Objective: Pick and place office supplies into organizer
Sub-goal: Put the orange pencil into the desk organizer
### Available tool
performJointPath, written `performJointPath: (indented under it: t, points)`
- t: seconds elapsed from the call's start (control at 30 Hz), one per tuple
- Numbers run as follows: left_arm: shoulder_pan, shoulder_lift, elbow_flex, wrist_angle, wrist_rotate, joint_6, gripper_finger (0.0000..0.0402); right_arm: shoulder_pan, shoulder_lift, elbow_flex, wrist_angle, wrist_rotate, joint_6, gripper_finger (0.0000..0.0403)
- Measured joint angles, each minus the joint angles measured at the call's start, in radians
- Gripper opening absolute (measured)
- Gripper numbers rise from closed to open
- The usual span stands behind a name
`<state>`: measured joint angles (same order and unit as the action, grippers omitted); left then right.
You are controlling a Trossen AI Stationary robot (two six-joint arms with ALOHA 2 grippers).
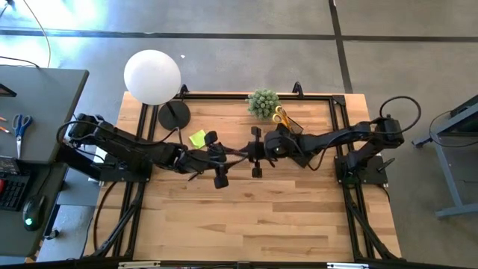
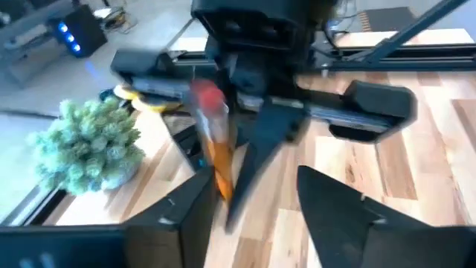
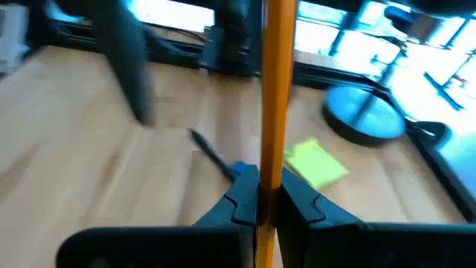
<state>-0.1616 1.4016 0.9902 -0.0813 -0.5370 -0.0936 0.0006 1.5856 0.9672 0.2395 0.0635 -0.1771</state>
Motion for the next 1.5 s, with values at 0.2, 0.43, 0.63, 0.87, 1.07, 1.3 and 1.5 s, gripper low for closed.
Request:
performJointPath:
  t: [0.2,0.43,0.63,0.87,1.07,1.3,1.5]
  points:
    - [-0.013,-0.028,0.007,-0.091,0.004,-0.058,0.0205,-0.112,-0.135,0.0,-0.159,0.086,-0.01,0.0009]
    - [-0.045,-0.047,0.006,-0.107,-0.066,-0.048,0.0178,-0.241,-0.335,-0.002,-0.385,0.122,0.063,0.0009]
    - [-0.061,-0.057,0.007,-0.095,-0.081,-0.045,0.0143,-0.253,-0.516,-0.155,-0.289,0.221,0.106,0.002]
    - [-0.06,-0.057,0.007,-0.079,-0.077,-0.045,0.0112,-0.303,-0.773,-0.538,0.004,0.267,0.184,0.0008]
    - [-0.062,-0.057,0.007,0.01,-0.068,-0.01,0.0096,-0.382,-0.83,-0.606,-0.052,0.25,0.223,0.0013]
    - [-0.061,-0.048,-0.038,0.187,0.027,0.032,0.0096,-0.456,-0.776,-0.606,-0.096,0.166,0.259,0.0011]
    - [-0.061,-0.032,-0.089,0.326,0.076,0.048,0.0097,-0.472,-0.716,-0.606,-0.096,0.137,0.275,0.0017]
